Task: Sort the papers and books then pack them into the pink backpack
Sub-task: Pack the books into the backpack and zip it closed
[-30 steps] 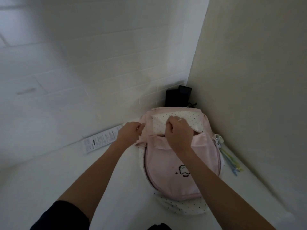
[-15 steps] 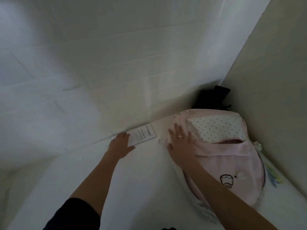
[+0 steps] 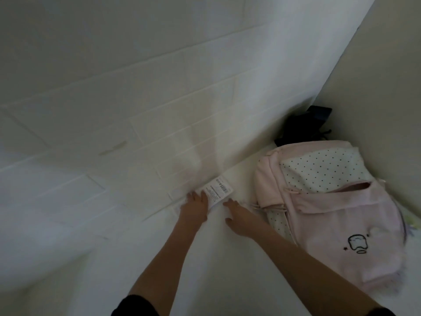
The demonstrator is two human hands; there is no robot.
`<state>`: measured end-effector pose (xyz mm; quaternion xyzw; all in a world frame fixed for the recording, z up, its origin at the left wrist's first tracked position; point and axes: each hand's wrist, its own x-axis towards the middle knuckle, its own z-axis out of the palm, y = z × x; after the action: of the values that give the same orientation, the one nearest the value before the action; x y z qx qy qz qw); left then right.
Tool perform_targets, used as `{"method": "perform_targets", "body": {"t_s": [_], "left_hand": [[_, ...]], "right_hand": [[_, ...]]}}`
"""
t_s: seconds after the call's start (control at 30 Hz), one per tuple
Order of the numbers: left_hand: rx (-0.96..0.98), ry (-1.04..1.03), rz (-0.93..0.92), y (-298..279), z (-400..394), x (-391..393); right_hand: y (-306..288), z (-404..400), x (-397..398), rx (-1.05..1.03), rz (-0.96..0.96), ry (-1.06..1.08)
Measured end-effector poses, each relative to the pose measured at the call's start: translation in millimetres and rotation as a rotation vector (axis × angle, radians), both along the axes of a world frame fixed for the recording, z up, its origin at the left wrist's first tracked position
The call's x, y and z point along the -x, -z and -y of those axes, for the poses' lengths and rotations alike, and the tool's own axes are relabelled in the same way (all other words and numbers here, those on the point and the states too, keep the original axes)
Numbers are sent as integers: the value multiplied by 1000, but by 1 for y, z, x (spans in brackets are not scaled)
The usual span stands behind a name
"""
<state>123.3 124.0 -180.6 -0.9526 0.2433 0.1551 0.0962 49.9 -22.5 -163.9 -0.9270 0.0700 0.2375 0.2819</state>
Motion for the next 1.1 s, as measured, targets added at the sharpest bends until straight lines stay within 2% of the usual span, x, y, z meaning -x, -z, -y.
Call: {"method": "perform_targets", "body": {"t_s": [0.07, 0.1, 0.13, 0.17, 0.23, 0.3, 0.37, 0.4, 0.5, 0.57, 0.6, 0.67, 0.73, 0.8, 0.83, 0.97, 1.1], "left_hand": [[-33, 10, -6, -27, -1, 4], [4, 44, 92, -36, -3, 4], [11, 34, 95, -43, -2, 3], [87, 8, 76, -49, 2, 1], [338, -117, -40, -52, 12, 1], [612, -306, -234, -63, 24, 6], [813, -395, -476, -80, 37, 21], [885, -394, -601, -86, 43, 28], [904, -297, -792, -103, 51, 39], [1011, -349, -942, -103, 55, 39], [1045, -385, -907, -101, 58, 38], [948, -326, -607, -92, 67, 37], [780, -139, -415, -81, 82, 42], [691, 1, -375, -69, 101, 49], [658, 45, -343, -64, 111, 53], [519, 58, -142, -49, 141, 58], [374, 89, 43, -41, 143, 51]], "right_hand": [[-6, -4, -4, -14, -13, 35], [-10, -8, -5, -35, -19, 58], [-15, -12, -6, -90, -35, 95], [-22, -17, -7, -210, -70, 173], [-37, -23, -7, -631, -190, 409], [-51, -22, -1, -1017, -256, 608], [-61, -12, 9, -1187, -236, 745], [-65, -5, 14, -1185, -212, 793], [-76, 26, 33, -984, -28, 802], [-85, 56, 48, -853, 68, 831], [-91, 72, 57, -834, 62, 841], [-106, 100, 74, -766, -55, 755], [-115, 117, 89, -494, -270, 562], [-118, 128, 103, -172, -406, 344], [-117, 130, 109, -77, -413, 306], [-110, 132, 121, -83, -282, 453], [-114, 130, 111, -161, -220, 413]]}}
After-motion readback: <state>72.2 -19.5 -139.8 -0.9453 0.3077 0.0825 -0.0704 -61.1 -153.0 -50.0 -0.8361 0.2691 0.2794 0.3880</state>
